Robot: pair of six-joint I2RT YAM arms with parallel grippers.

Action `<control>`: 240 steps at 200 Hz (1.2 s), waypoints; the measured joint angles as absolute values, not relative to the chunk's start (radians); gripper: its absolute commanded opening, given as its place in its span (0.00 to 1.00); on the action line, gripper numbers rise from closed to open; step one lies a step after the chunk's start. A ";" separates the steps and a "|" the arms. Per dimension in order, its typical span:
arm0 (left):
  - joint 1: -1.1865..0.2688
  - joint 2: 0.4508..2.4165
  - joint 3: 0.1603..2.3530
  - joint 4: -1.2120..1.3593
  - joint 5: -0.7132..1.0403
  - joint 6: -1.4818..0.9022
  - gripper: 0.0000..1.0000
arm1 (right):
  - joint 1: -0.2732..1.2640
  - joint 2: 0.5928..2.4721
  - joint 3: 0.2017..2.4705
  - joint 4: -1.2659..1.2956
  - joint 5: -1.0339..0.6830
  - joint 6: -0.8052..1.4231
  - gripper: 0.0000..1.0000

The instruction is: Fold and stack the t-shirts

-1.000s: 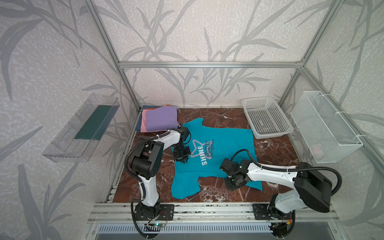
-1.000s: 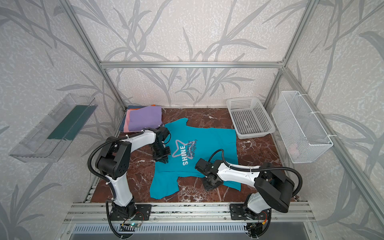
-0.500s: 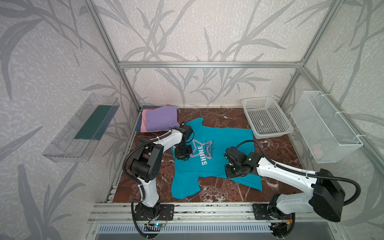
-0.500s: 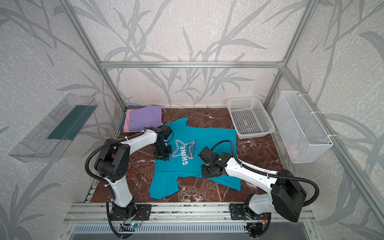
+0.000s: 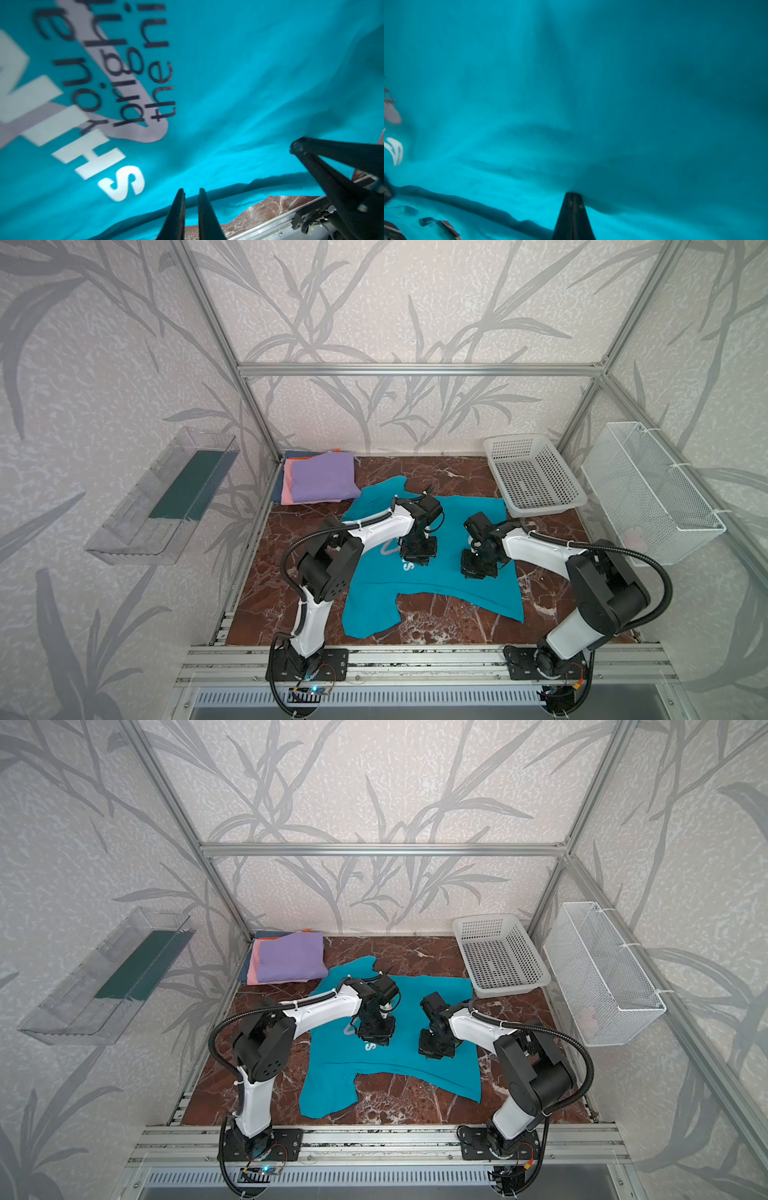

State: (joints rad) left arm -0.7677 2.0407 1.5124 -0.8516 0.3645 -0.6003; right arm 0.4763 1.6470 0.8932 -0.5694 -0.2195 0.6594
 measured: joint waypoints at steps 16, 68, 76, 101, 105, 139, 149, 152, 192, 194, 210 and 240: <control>-0.795 2.071 1.526 -0.851 0.392 -0.575 0.16 | 0.445 1.670 0.915 -0.563 -0.234 0.657 0.00; -0.878 2.109 1.536 -0.856 0.462 -0.490 0.13 | 0.405 1.698 0.939 -0.551 -0.275 0.656 0.00; -0.885 2.104 1.518 -0.852 0.478 -0.484 0.13 | 0.402 1.702 0.943 -0.551 -0.279 0.656 0.00; -0.888 2.068 1.424 -0.844 0.530 -0.470 0.13 | 0.390 1.707 0.946 -0.552 -0.289 0.656 0.00; -0.888 2.059 1.409 -0.844 0.536 -0.469 0.13 | 0.388 1.707 0.946 -0.552 -0.290 0.656 0.00; -0.888 1.977 1.299 -0.884 0.543 -0.462 0.11 | 0.379 1.701 0.946 -0.557 -0.285 0.633 0.00; -0.888 1.958 1.295 -0.910 0.528 -0.459 0.11 | 0.379 1.690 0.944 -0.566 -0.270 0.624 0.00; -0.888 1.953 1.295 -0.914 0.526 -0.459 0.11 | 0.378 1.685 0.943 -0.570 -0.269 0.622 0.00; -0.839 1.855 1.333 -0.965 0.456 -0.463 0.10 | 0.418 1.533 0.913 -0.640 -0.181 0.604 0.00; -0.834 1.851 1.335 -0.965 0.452 -0.465 0.10 | 0.424 1.522 0.910 -0.643 -0.178 0.604 0.00; -0.772 1.804 1.335 -0.971 0.413 -0.478 0.10 | 0.467 1.453 0.878 -0.664 -0.150 0.609 0.00; -0.619 1.742 1.267 -0.972 0.338 -0.525 0.10 | 0.507 1.389 0.773 -0.685 -0.138 0.640 0.00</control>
